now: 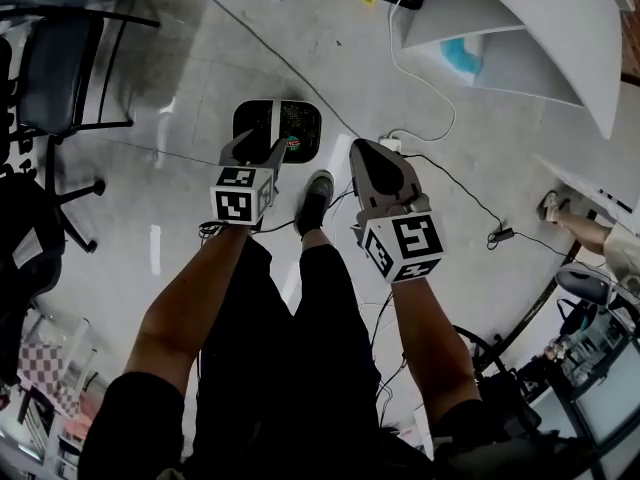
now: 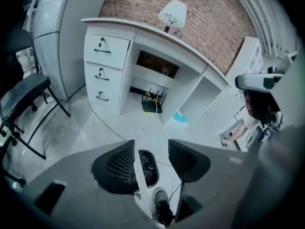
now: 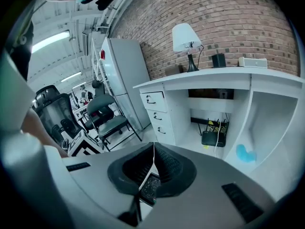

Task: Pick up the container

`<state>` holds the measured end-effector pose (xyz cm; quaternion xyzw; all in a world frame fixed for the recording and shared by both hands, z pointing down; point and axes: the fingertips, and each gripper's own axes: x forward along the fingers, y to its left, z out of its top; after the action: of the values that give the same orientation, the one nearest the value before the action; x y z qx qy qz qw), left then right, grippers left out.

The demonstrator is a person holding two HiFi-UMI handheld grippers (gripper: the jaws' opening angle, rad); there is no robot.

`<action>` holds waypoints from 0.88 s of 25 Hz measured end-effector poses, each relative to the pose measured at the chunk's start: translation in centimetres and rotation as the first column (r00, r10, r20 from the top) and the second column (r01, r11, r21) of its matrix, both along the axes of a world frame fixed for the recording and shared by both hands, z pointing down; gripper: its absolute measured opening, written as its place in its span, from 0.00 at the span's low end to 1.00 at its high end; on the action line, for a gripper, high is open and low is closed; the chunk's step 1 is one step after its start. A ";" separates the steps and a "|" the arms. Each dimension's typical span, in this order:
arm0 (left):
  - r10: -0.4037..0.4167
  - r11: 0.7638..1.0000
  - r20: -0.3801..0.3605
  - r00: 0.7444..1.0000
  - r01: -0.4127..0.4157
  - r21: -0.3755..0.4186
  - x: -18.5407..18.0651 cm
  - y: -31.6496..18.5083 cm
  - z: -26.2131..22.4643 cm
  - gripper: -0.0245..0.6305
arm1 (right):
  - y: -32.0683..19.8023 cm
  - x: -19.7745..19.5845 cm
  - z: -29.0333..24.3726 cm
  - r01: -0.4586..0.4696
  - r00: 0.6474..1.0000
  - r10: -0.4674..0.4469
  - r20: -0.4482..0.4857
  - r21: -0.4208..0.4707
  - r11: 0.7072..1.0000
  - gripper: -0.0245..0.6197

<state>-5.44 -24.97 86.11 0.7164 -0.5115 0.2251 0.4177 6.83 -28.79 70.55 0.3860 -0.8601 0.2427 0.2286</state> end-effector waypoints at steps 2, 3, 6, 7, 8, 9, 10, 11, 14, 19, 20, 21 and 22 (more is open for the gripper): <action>-0.012 0.999 -0.005 1.000 0.012 -0.044 0.2 0.3 2.3 0.37 | 0.1 -0.1 1.0 0.008 1.000 -0.008 0.007 -0.007 1.000 0.05; -0.020 0.998 -0.005 1.000 0.020 -0.061 0.1 0.2 3.4 0.37 | 0.1 -0.2 1.6 0.014 1.000 -0.014 0.008 -0.008 1.000 0.05; -0.028 0.996 0.004 1.000 0.029 -0.088 -0.2 -0.2 6.0 0.37 | -0.3 -0.6 3.5 0.020 1.000 -0.019 0.010 -0.019 1.000 0.05; -0.025 0.995 0.011 1.000 0.025 -0.094 -0.2 -0.3 6.8 0.37 | -0.4 -0.8 4.1 0.022 1.000 -0.022 0.013 -0.025 0.999 0.05; -0.019 0.995 0.018 1.000 0.021 -0.102 -0.2 -0.3 7.5 0.37 | -0.4 -0.9 4.7 0.027 1.000 -0.027 0.014 -0.030 0.999 0.05; -0.014 0.994 0.024 1.000 0.016 -0.111 -0.2 -0.2 8.3 0.37 | -0.4 -1.1 5.2 0.034 0.999 -0.034 0.014 -0.033 0.999 0.05; -0.009 0.993 0.027 1.000 0.012 -0.121 -0.1 -0.2 9.0 0.37 | -0.5 -1.2 5.7 0.042 0.999 -0.041 0.013 -0.036 0.998 0.05; -0.005 0.992 0.027 1.000 0.008 -0.129 -0.1 -0.1 9.7 0.37 | -0.5 -1.3 6.1 0.047 0.999 -0.047 0.013 -0.038 0.998 0.05; 0.008 0.988 0.029 1.000 -0.003 -0.154 0.3 0.1 11.3 0.38 | -0.6 -1.3 7.3 0.051 0.999 -0.050 0.013 -0.047 0.998 0.05; 0.015 0.976 0.022 1.000 -0.010 -0.216 1.1 0.8 14.2 0.38 | -0.5 -1.1 8.8 0.047 0.999 -0.047 0.011 -0.065 0.997 0.05; 0.020 0.975 0.031 0.999 -0.012 -0.221 1.1 0.9 14.8 0.38 | -0.3 -0.9 9.2 0.049 0.999 -0.049 0.007 -0.070 0.996 0.05; 0.021 0.974 0.040 0.999 -0.011 -0.224 1.0 0.8 15.2 0.38 | -0.2 -0.8 9.6 0.049 0.999 -0.049 0.005 -0.075 0.996 0.05; 0.019 0.974 0.046 0.999 -0.009 -0.226 0.9 0.7 15.7 0.38 | -0.2 -0.8 10.0 0.046 0.999 -0.046 0.005 -0.080 0.996 0.05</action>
<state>-4.55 -24.27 101.80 0.6622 -0.4874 0.3019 0.4825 6.05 -28.95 80.55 0.3561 -0.8589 0.2723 0.2479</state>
